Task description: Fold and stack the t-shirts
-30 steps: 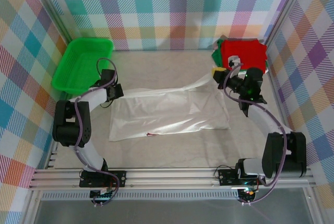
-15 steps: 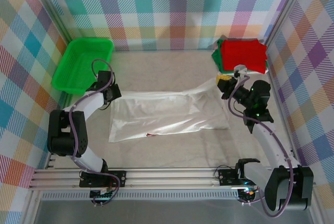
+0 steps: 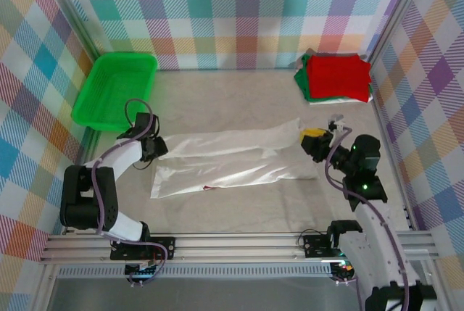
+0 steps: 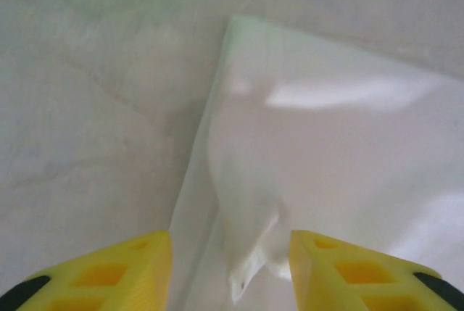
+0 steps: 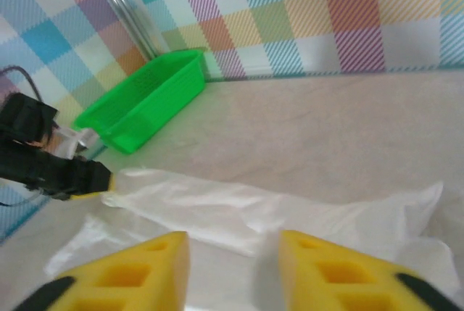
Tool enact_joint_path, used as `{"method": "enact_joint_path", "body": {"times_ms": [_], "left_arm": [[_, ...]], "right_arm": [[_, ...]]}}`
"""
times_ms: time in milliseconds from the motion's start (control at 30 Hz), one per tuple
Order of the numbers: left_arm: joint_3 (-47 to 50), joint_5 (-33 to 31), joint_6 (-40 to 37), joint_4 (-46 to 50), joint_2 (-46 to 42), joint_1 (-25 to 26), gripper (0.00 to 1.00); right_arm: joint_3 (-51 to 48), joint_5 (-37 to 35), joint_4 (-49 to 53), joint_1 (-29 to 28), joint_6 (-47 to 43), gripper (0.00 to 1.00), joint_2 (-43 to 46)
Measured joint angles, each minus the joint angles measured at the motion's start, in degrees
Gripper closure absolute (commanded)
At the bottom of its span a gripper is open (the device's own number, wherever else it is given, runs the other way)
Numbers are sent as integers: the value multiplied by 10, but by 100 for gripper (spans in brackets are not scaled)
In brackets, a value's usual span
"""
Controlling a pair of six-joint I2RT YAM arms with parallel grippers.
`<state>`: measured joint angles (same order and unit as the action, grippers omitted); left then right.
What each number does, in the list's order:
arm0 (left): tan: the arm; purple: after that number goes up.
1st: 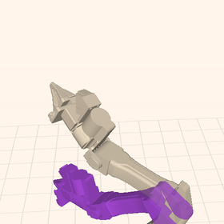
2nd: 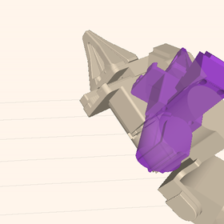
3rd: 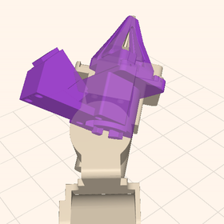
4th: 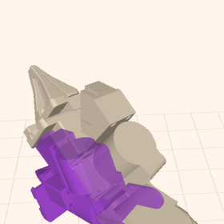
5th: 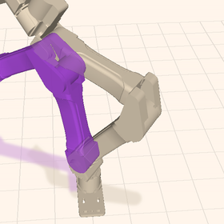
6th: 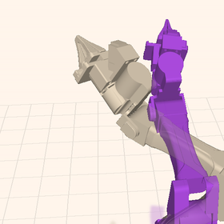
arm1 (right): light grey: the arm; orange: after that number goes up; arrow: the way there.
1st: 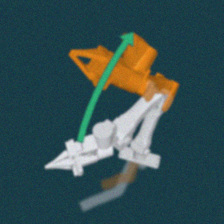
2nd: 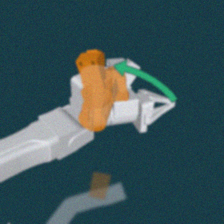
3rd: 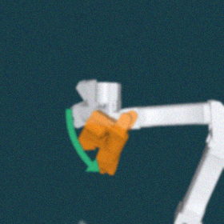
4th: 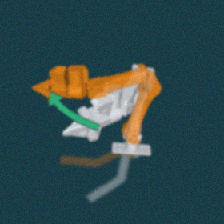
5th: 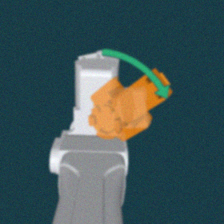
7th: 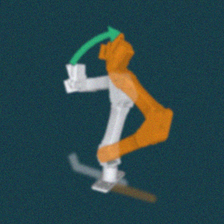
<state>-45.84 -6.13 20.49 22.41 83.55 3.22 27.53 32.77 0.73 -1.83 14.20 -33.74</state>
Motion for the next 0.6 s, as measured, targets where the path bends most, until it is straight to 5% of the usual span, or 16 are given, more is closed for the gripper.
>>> {"method": "enact_joint_path", "body": {"times_ms": [133,233,400,600], "left_arm": [[12,1,6,8,-24,0,50],[1,12,6,6,-17,0,49],[-75,23,-7,4,39,28,48],[-137,18,-31,4,88,101,47]], "right_arm": [[-12,-12,62,0,15,52,79],[5,-22,71,0,18,57,57],[142,-44,121,-30,14,55,-182],[343,-185,252,-119,-8,52,-488]]}}
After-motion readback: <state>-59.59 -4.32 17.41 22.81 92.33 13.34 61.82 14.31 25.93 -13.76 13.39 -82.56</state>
